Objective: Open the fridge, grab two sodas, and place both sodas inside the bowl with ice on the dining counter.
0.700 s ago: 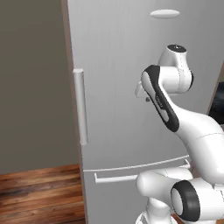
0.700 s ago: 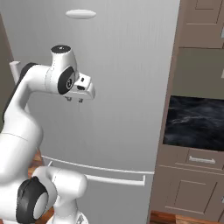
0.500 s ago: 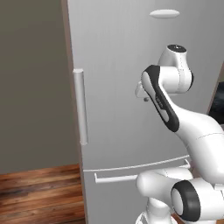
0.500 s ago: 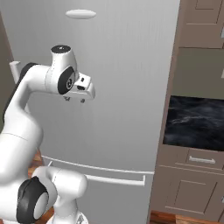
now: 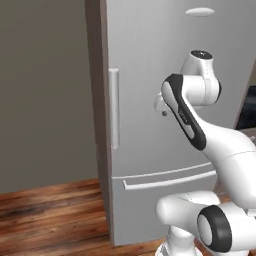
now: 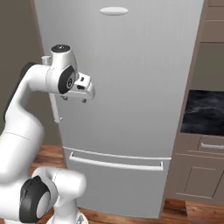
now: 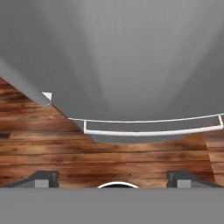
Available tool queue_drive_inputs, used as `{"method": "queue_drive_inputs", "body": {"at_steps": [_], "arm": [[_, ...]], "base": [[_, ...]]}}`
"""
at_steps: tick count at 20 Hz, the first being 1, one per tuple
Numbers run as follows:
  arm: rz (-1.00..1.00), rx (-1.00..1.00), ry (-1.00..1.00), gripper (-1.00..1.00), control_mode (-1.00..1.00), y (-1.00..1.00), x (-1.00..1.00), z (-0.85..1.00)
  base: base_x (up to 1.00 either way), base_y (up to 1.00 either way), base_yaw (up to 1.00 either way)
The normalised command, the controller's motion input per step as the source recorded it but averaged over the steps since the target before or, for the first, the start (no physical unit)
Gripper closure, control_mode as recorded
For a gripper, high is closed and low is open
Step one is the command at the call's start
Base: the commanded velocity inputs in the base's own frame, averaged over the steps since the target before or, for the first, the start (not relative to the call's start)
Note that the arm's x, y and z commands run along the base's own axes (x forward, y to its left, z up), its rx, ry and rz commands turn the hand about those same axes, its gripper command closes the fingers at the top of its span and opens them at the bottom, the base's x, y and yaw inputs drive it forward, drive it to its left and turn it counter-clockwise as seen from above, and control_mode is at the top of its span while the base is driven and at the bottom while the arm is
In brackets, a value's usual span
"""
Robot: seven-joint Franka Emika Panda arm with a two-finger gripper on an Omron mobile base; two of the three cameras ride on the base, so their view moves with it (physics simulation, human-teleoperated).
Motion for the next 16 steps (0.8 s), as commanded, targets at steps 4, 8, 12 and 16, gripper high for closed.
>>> {"method": "queue_drive_inputs", "body": {"at_steps": [4,8,12,16], "arm": [[0.0,0.0,0.0,-1.0,1.0,0.0,0.0,0.0],[0.0,0.0,0.0,-1.0,1.0,0.0,0.0,0.0],[0.0,0.0,0.0,-1.0,1.0,0.0,0.0,0.0],[0.0,0.0,0.0,-1.0,1.0,0.0,0.0,0.0]], "base": [[-0.42,0.59,-0.17],[-0.33,0.62,-0.22],[-0.18,0.53,-0.2],[-0.03,0.62,-0.2]]}}
